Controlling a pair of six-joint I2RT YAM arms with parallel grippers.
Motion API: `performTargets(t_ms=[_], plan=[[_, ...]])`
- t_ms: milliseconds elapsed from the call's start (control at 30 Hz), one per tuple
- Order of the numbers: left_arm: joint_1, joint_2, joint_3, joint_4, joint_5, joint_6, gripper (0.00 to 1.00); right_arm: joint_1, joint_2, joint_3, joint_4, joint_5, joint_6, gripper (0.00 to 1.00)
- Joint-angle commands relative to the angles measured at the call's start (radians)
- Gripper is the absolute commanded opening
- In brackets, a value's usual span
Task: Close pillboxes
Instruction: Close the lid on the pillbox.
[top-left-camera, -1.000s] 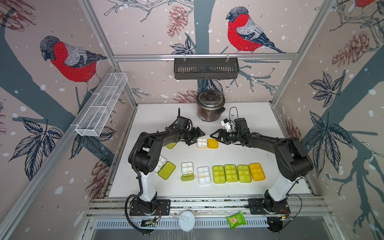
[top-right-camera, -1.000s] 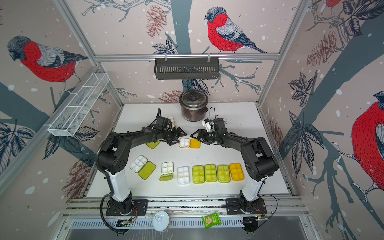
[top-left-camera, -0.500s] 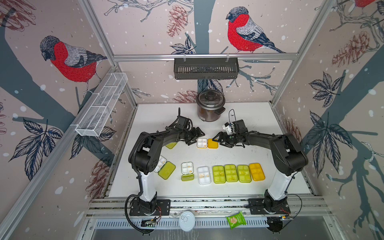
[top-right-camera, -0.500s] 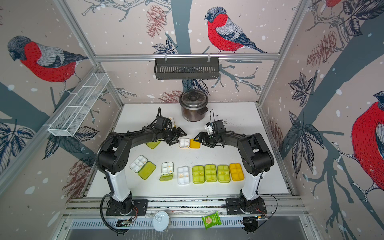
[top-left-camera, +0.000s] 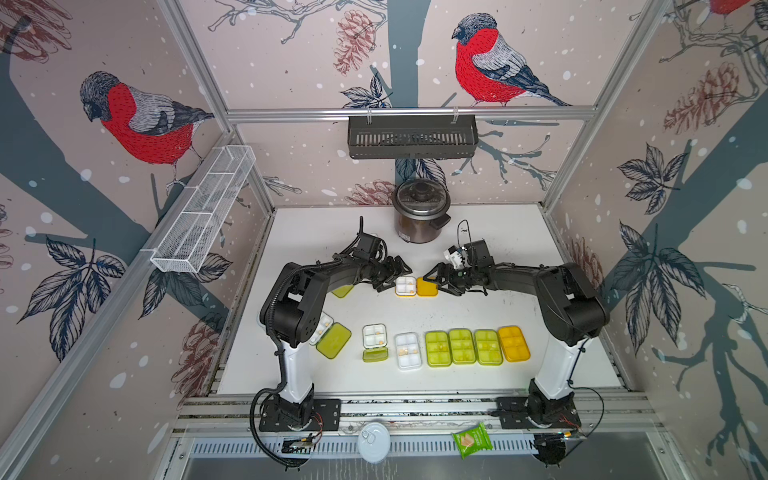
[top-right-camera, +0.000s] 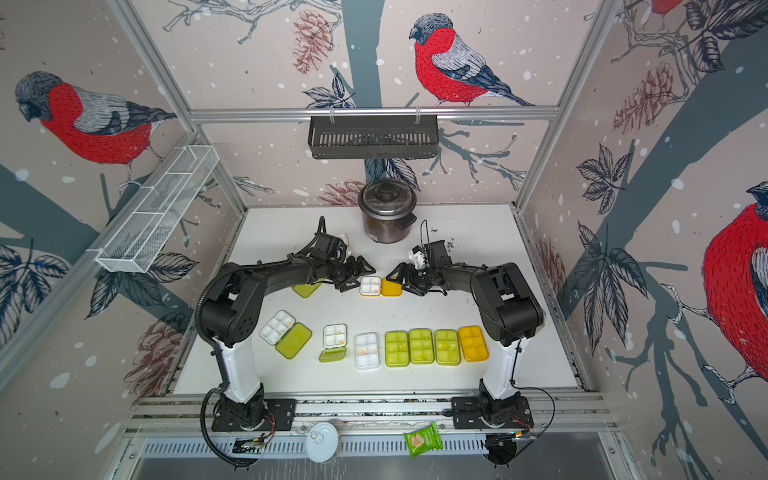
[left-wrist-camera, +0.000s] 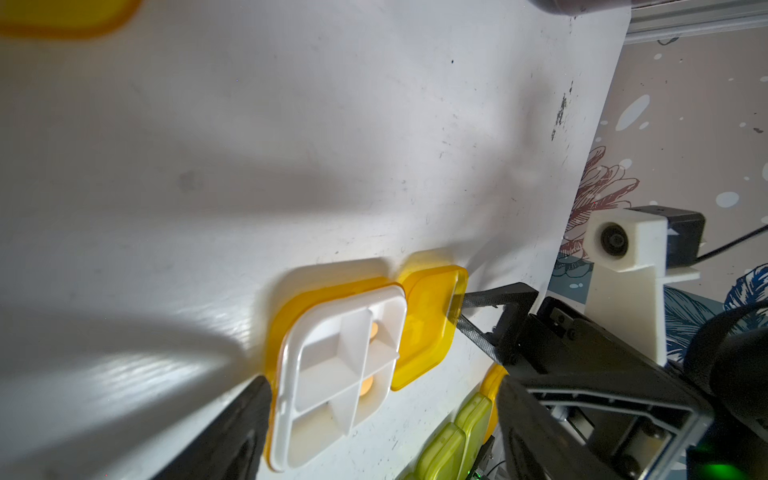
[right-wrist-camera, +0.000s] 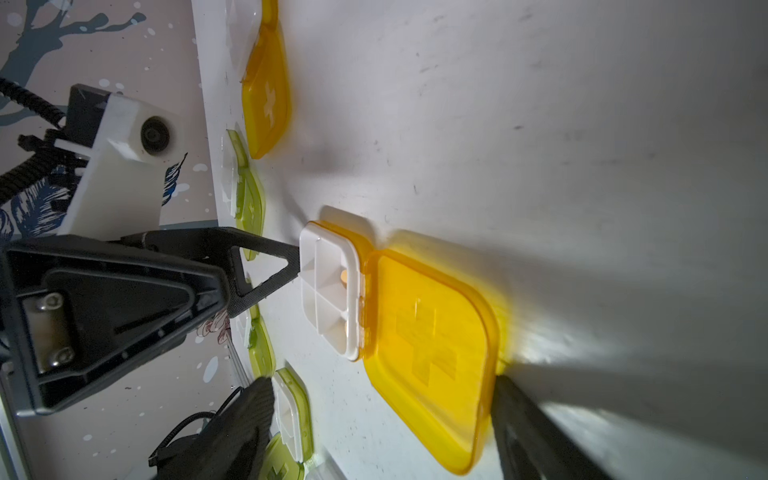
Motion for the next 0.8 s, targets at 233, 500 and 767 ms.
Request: performTargets(t_ms=[233, 500, 767], plan=[[-0.002, 0.004, 0.008, 0.005, 0.016, 0.001, 0.84, -0.009, -0.068, -0.068, 0.163, -0.181, 0.083, 0.83], [-0.005, 0.01, 0.006, 0.015, 0.029, -0.007, 0.84, -0.004, -0.081, -0.043, 0.124, -0.163, 0.053, 0.83], [-0.032, 0.014, -0.004, 0.032, 0.04, -0.025, 0.84, -0.001, -0.08, -0.046, 0.181, -0.086, 0.103, 0.83]])
